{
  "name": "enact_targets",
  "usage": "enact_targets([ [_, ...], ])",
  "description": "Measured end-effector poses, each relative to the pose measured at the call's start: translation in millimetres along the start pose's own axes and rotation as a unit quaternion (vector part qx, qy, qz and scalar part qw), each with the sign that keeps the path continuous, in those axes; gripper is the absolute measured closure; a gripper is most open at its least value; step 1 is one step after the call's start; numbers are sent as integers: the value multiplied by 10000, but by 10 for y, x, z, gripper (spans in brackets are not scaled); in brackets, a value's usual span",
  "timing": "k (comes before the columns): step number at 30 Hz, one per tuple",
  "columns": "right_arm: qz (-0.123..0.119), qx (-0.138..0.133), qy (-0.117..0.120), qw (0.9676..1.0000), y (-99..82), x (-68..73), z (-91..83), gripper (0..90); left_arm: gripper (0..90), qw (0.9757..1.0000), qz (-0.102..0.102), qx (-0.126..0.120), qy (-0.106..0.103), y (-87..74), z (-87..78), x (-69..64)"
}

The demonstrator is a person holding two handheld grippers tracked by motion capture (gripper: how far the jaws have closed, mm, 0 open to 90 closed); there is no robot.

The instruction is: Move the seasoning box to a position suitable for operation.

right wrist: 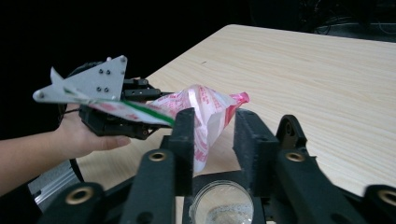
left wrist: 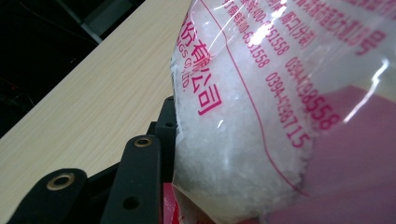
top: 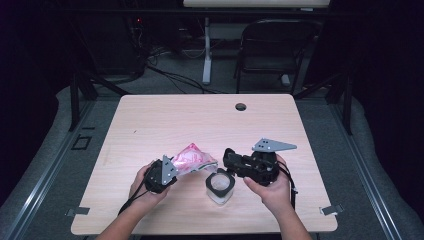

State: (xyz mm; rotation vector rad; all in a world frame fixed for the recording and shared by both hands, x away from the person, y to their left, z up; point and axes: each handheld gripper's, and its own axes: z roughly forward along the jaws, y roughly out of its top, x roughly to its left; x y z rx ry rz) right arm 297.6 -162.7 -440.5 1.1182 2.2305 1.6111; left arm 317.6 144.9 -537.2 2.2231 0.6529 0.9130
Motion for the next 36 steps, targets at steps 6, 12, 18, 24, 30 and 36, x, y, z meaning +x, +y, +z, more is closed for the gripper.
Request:
enact_targets([
  [6,31,65,84,9999,-11,21,34,758,634,9996,271,-5,63,24,-3,-81],
  [12,-31,200,156,9997,-24,73,104,721,634,9987,492,13,116,38,3,-130],
  [18,4,283,170,9995,-46,98,165,720,634,9984,548,-12,137,50,3,-163],
  [24,118,478,200,9986,-81,94,243,742,635,9981,590,-14,155,53,7,-185],
  [30,165,586,227,9979,-108,99,301,791,635,9978,630,-32,203,55,-3,-187],
  [36,114,684,185,9974,-125,99,329,885,636,9978,620,-56,224,55,-7,-190],
])
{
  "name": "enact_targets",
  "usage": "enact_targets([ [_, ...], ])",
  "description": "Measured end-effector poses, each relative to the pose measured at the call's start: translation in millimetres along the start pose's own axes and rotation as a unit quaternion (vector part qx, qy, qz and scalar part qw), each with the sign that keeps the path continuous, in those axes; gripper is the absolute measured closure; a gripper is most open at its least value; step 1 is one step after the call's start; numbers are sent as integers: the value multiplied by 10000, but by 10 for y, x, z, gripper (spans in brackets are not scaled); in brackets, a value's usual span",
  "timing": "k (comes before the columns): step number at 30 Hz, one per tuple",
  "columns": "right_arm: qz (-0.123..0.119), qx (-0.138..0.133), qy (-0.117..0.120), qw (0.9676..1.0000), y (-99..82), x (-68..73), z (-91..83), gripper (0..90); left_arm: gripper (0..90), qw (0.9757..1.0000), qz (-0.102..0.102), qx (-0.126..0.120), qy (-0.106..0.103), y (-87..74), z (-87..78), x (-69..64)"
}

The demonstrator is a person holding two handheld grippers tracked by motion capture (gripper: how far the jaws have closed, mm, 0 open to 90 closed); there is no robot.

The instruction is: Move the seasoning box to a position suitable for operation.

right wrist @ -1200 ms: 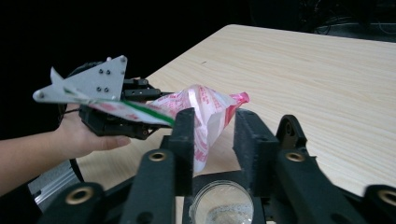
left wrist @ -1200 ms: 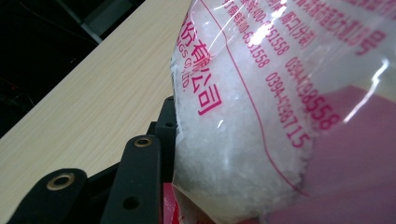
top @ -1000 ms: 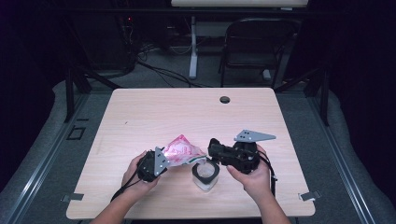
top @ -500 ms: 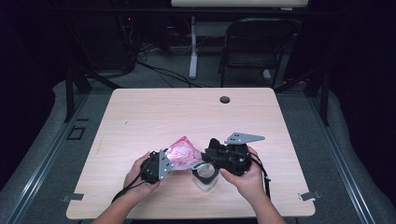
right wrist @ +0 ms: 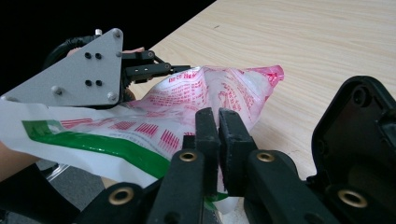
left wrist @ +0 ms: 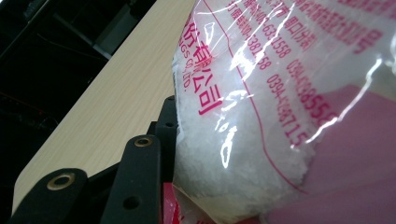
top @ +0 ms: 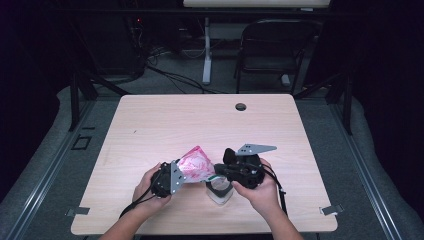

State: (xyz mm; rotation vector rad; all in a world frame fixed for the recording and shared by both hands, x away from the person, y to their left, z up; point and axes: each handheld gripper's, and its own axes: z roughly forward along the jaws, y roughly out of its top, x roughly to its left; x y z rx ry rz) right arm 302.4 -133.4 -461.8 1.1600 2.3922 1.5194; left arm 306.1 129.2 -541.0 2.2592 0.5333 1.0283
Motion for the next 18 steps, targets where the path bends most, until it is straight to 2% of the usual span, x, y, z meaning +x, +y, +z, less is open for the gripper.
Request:
enact_targets([
  [10,-270,93,-62,9996,-8,60,-4,900,636,10000,-8,-42,67,3,-16,8],
  [18,-305,66,-93,9995,-3,75,-32,900,636,9997,116,-73,202,35,-46,15],
])
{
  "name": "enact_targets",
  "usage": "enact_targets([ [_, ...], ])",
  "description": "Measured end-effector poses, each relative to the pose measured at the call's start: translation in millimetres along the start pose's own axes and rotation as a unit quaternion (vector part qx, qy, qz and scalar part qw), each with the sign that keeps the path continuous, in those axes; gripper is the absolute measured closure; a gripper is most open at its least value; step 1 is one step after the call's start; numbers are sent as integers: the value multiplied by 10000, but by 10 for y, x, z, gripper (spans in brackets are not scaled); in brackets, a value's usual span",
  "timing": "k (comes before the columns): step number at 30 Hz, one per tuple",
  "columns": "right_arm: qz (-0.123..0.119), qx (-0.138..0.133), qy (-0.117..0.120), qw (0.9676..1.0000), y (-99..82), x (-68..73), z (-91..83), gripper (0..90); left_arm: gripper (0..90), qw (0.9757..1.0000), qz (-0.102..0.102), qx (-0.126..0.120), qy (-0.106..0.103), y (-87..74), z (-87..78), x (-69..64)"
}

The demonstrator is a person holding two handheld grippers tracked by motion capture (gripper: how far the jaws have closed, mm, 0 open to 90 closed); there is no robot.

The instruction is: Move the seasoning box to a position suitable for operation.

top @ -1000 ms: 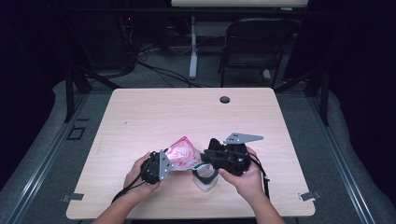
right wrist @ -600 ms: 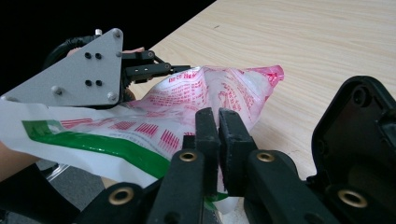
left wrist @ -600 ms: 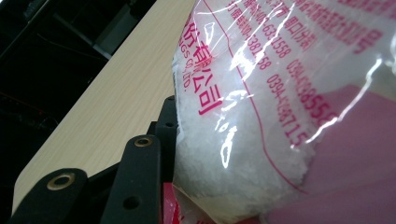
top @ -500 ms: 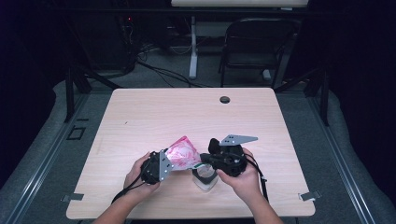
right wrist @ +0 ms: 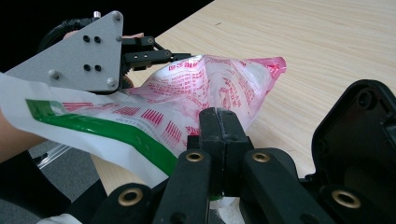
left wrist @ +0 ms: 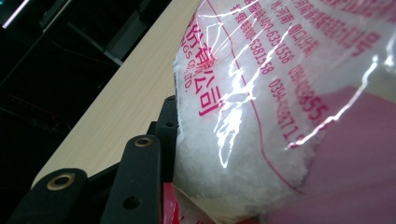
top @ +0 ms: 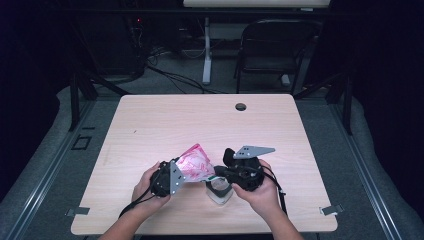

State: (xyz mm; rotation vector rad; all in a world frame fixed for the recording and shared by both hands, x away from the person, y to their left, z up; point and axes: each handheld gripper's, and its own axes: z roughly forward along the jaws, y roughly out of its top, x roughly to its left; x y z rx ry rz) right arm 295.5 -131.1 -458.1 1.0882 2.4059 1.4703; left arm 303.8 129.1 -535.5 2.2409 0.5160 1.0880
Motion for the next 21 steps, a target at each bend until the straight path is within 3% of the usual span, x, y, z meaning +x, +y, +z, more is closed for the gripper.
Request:
enact_targets([
  [15,48,100,-17,9999,-37,-48,38,900,637,9981,354,-3,510,53,8,37],
  [21,52,110,-33,9999,-21,-52,12,900,638,9976,429,-34,551,86,-6,45],
])
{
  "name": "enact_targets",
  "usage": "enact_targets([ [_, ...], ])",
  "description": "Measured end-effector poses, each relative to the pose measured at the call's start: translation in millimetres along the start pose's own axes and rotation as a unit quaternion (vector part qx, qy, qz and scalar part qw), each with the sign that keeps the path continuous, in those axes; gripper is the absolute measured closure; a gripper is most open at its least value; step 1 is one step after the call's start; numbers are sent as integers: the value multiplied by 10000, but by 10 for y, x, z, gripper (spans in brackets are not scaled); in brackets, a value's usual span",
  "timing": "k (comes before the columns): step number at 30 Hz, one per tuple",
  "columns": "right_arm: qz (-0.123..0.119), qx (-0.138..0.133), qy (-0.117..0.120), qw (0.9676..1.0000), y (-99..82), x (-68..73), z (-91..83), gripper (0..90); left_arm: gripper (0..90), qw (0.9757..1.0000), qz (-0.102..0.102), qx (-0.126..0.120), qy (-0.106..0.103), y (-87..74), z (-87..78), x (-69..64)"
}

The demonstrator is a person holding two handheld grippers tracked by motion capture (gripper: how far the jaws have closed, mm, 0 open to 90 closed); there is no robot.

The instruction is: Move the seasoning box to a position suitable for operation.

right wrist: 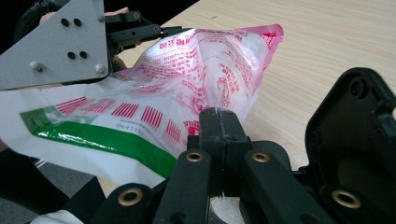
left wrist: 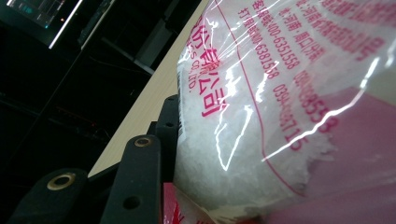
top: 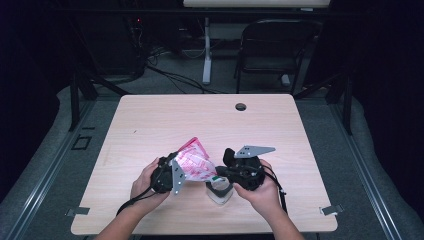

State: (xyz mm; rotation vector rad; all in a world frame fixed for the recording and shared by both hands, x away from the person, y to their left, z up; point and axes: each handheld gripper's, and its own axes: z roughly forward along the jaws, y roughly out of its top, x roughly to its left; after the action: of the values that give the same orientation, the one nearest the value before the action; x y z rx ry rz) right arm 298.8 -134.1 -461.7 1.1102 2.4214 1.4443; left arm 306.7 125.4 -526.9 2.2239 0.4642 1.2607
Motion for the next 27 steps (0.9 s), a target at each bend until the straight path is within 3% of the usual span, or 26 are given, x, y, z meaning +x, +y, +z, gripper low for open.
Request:
enact_targets([
  [6,-3,49,-79,10000,31,-9,-40,900,639,9999,139,-21,75,48,13,6],
  [12,31,113,-67,9999,-47,23,-33,900,639,9992,350,-71,171,32,-21,-32],
  [18,31,80,29,10000,-85,60,-20,900,640,9997,182,-124,87,-4,-21,-29],
  [27,15,82,55,9999,-101,74,3,900,640,9995,224,-170,142,-5,4,-20],
])
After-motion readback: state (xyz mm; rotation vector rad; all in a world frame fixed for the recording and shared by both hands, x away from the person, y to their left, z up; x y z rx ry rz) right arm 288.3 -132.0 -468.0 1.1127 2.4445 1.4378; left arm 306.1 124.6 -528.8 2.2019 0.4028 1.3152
